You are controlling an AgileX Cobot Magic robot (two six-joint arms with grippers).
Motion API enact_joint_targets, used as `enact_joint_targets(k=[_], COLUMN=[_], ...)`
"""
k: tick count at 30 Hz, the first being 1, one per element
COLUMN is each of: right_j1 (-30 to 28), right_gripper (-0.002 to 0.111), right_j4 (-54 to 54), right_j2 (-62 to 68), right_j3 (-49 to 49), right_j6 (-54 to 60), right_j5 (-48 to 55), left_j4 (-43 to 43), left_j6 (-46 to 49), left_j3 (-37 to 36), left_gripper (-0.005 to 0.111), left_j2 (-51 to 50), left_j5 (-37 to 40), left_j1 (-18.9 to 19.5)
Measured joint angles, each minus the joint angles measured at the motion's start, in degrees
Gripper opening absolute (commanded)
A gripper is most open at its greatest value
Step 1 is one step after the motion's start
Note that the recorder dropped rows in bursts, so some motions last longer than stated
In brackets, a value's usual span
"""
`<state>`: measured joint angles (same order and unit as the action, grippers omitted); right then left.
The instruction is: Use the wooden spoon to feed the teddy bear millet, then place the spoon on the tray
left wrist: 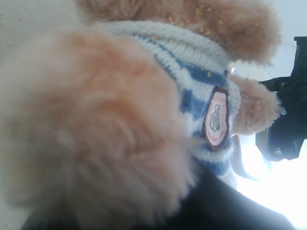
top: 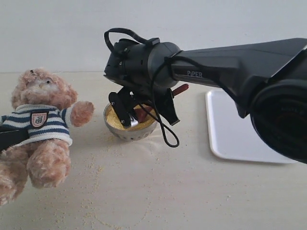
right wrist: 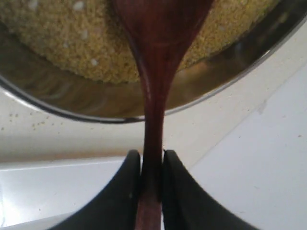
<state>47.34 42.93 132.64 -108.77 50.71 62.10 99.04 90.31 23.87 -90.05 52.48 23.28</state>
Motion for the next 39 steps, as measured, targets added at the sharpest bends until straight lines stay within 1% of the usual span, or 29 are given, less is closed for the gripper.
enact_joint_targets(k=[7, 15, 22, 30, 33, 36, 39], right_j1=[1.18, 1.2, 1.2, 1.2, 1.2, -0.68, -5.61], right_gripper=[0.0, 0.0, 0.0, 0.0, 0.0, 0.0, 0.0], right_j4=[0.0, 2.24, 2.28, -3.44, -3.78, -5.5, -12.13], right_j2=[0.0, -0.59, -3.65, -3.88, -3.88, -3.88, -4.55], right_j3=[0.0, 0.0, 0.13, 0.13, 0.13, 0.13, 0.13], right_j6=[-1.13, -7.39, -7.97, -9.46, -11.54, -11.96, -11.96], right_j5=[-0.17, -0.39, -0.39, 1.14, 4.34, 6.6, 7.37], left_j4=[0.0, 0.0, 0.0, 0.0, 0.0, 0.0, -0.11], left_j6=[0.0, 0.0, 0.0, 0.34, 0.34, 0.34, 0.34], left_j3=[0.0, 0.0, 0.0, 0.0, 0.0, -0.54, -2.48], left_gripper=[0.005, 0.005, 0.005, 0.005, 0.005, 0.005, 0.005], left_j2=[0.0, 0.0, 0.0, 0.0, 0.0, 0.0, 0.0], left_j5=[0.0, 0.0, 0.0, -0.11, -0.11, -0.11, -0.11], left_j1=[0.0, 0.0, 0.0, 0.0, 0.0, 0.0, 0.0])
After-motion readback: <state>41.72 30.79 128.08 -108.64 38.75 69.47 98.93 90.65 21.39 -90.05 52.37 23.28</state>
